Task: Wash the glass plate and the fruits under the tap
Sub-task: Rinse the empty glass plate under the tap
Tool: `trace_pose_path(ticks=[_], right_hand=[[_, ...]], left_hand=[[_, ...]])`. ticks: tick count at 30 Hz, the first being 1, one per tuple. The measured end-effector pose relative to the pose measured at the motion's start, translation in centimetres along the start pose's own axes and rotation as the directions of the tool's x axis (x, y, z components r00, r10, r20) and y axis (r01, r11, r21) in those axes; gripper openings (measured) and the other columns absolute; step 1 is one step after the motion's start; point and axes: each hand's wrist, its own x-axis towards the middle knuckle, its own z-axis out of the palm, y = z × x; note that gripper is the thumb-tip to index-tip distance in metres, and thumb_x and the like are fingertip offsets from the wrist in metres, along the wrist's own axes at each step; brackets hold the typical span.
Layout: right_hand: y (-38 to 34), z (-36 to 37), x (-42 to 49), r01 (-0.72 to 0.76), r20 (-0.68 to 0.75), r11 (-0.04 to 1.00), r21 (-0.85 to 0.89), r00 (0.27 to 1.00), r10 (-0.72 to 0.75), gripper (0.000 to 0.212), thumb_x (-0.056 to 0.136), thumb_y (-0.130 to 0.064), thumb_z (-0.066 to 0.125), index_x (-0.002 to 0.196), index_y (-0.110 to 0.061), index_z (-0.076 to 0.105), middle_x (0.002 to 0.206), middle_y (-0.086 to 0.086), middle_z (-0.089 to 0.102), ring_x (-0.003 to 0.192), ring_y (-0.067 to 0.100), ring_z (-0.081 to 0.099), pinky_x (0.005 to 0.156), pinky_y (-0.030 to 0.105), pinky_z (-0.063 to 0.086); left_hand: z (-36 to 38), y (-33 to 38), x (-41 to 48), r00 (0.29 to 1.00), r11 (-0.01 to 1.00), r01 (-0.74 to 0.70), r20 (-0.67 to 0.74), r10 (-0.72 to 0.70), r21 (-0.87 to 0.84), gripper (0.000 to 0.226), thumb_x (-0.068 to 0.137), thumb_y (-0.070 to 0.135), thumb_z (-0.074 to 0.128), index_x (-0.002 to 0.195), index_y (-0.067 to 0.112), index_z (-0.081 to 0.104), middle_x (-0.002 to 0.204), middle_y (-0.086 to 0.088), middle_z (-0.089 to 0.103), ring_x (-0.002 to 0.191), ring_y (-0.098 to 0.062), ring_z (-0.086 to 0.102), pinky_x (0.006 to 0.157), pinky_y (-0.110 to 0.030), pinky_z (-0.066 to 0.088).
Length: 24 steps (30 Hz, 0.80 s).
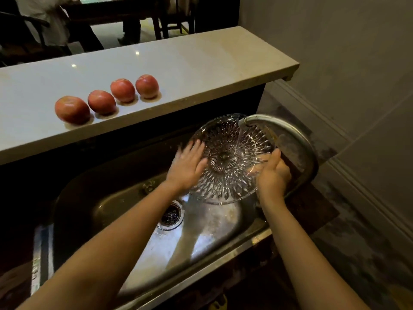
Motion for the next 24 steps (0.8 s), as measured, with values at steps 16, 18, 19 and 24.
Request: trace_pose_path(ticks=[16, 18, 19, 24], right_hand=[[-0.1, 0.8, -0.3, -0.079, 0.080, 0.997, 0.007, 0.994, 0.078, 0.052, 0.100, -0.040, 0.025, 0.081, -0.012, 0.065, 0.049, 0.002, 0.066, 0.049, 0.014, 0.064, 0.053, 0.027, 0.051], [0.0, 0.3, 0.0, -0.092, 0.051, 0.996, 0.017, 0.995, 0.091, 0.052, 0.100, -0.041, 0.025, 0.074, -0.017, 0.063, 0.047, 0.002, 0.065, 0.049, 0.017, 0.063, 0.053, 0.027, 0.051], [0.0, 0.1, 0.2, -0.094, 0.035, 0.995, 0.013, 0.995, 0.093, 0.052, 0.100, -0.041, 0.024, 0.072, -0.018, 0.062, 0.048, 0.001, 0.065, 0.051, 0.017, 0.064, 0.056, 0.029, 0.051], [0.2, 0.6, 1.4, -0.011, -0.034, 0.988, -0.154, 0.999, 0.006, 0.050, 0.100, -0.038, 0.027, 0.080, -0.009, 0.062, 0.077, 0.004, 0.061, 0.076, 0.022, 0.057, 0.073, 0.030, 0.043]], left_hand=[[-3.4, 7.2, 6.5, 0.989, 0.997, -0.076, -0.124, 0.075, -0.003, 0.058, 0.097, 0.049, 0.016, 0.149, 0.027, 0.002, 0.159, 0.006, -0.002, 0.146, -0.014, -0.005, 0.117, -0.041, -0.004], [-3.1, 4.6, 6.6, 0.991, 1.000, -0.005, -0.134, 0.006, 0.010, 0.058, 0.096, 0.051, 0.016, 0.149, 0.029, 0.004, 0.159, 0.004, 0.003, 0.146, -0.017, 0.003, 0.117, -0.042, 0.000], [-2.8, 3.1, 6.2, 0.989, 0.999, 0.053, -0.139, -0.051, 0.009, 0.059, 0.096, 0.051, 0.017, 0.149, 0.028, 0.006, 0.159, 0.002, 0.008, 0.146, -0.019, 0.010, 0.117, -0.044, 0.007], [-0.7, -2.1, -0.4, 0.883, 0.839, 0.456, 0.034, -0.468, -0.297, 0.059, 0.097, 0.044, 0.033, 0.144, 0.010, 0.022, 0.141, -0.022, 0.043, 0.121, -0.034, 0.050, 0.094, -0.042, 0.042]])
